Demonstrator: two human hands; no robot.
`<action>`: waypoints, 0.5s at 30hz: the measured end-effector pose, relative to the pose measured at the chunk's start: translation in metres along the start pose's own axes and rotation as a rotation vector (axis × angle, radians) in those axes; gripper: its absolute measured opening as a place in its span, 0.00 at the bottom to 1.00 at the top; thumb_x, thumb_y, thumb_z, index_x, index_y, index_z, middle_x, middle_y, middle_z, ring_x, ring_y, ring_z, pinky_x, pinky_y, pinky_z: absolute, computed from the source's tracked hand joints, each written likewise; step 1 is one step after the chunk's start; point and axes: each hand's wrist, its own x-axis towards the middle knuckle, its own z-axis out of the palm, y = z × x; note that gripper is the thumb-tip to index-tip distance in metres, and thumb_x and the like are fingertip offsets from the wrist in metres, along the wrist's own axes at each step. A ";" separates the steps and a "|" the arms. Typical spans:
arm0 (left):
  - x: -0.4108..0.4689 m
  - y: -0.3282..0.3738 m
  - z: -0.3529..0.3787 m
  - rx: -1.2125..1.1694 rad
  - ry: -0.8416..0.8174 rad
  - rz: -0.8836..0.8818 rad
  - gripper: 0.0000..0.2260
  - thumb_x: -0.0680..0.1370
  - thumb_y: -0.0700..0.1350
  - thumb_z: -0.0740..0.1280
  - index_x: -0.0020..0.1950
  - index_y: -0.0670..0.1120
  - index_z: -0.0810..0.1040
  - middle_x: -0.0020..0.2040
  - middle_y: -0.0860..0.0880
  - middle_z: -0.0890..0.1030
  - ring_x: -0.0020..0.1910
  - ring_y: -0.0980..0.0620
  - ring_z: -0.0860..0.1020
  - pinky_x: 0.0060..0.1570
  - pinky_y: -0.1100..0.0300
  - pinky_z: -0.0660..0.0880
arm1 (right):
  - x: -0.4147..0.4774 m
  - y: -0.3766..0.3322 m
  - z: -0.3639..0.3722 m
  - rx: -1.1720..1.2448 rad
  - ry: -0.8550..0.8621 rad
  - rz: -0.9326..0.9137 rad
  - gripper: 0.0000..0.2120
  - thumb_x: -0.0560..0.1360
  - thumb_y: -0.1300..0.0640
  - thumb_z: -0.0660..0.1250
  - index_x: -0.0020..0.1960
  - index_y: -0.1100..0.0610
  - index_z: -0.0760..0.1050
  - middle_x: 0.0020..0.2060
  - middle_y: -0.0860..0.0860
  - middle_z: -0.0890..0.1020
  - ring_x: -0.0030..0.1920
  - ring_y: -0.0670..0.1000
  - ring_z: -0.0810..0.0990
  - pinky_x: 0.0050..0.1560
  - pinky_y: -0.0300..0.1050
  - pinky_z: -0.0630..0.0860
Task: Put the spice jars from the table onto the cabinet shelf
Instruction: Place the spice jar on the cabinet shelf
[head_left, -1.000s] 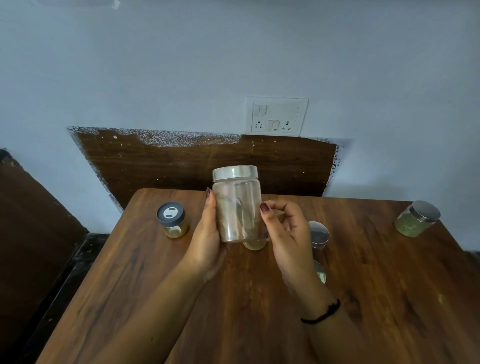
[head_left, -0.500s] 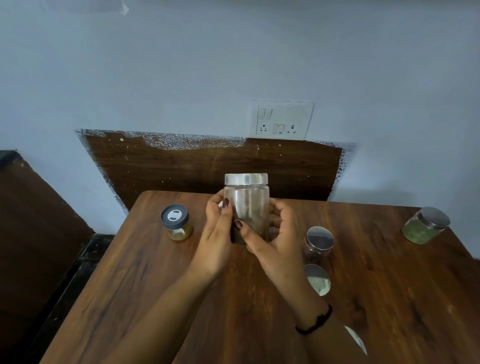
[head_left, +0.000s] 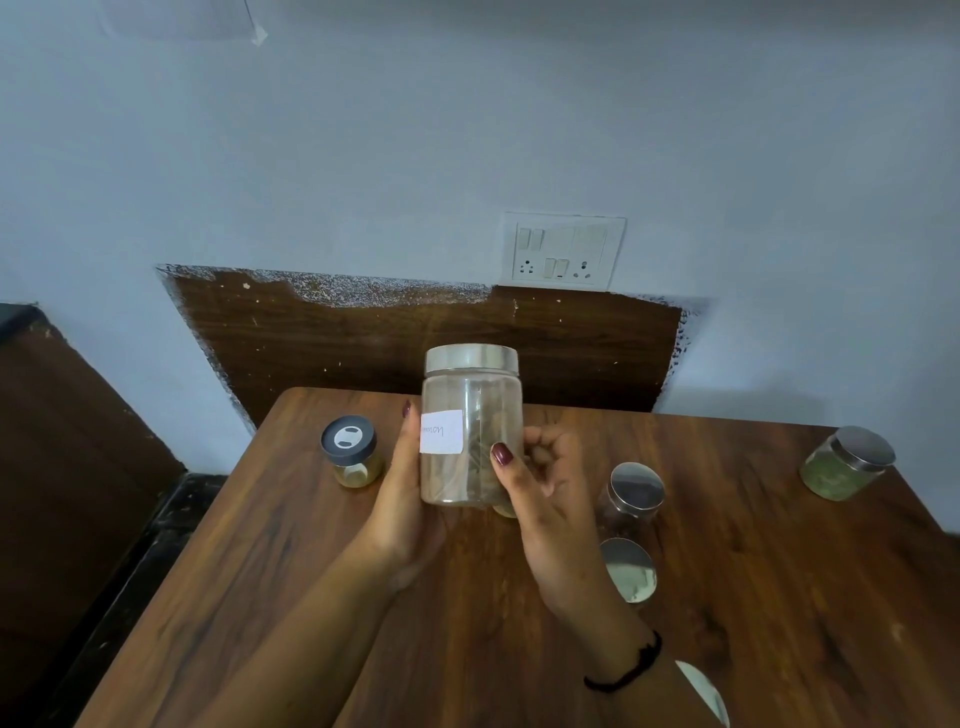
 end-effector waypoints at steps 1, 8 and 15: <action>0.000 0.000 0.001 -0.021 -0.016 -0.012 0.33 0.81 0.65 0.47 0.70 0.44 0.75 0.66 0.37 0.78 0.67 0.39 0.76 0.68 0.44 0.71 | 0.000 -0.001 0.000 -0.001 0.001 -0.003 0.16 0.72 0.48 0.70 0.56 0.52 0.71 0.49 0.43 0.83 0.52 0.47 0.83 0.49 0.44 0.82; -0.003 0.000 0.006 0.085 0.036 0.043 0.30 0.82 0.63 0.48 0.71 0.44 0.73 0.65 0.39 0.80 0.66 0.42 0.78 0.68 0.45 0.71 | 0.000 0.004 -0.003 -0.137 0.075 -0.101 0.20 0.71 0.40 0.68 0.61 0.45 0.72 0.56 0.49 0.80 0.56 0.50 0.81 0.54 0.52 0.82; -0.007 0.001 0.007 0.373 0.090 0.156 0.22 0.80 0.65 0.56 0.66 0.55 0.77 0.63 0.46 0.81 0.64 0.45 0.78 0.66 0.40 0.73 | -0.003 0.001 -0.004 -0.227 0.047 -0.148 0.35 0.66 0.32 0.71 0.68 0.44 0.67 0.60 0.45 0.77 0.58 0.48 0.79 0.51 0.50 0.82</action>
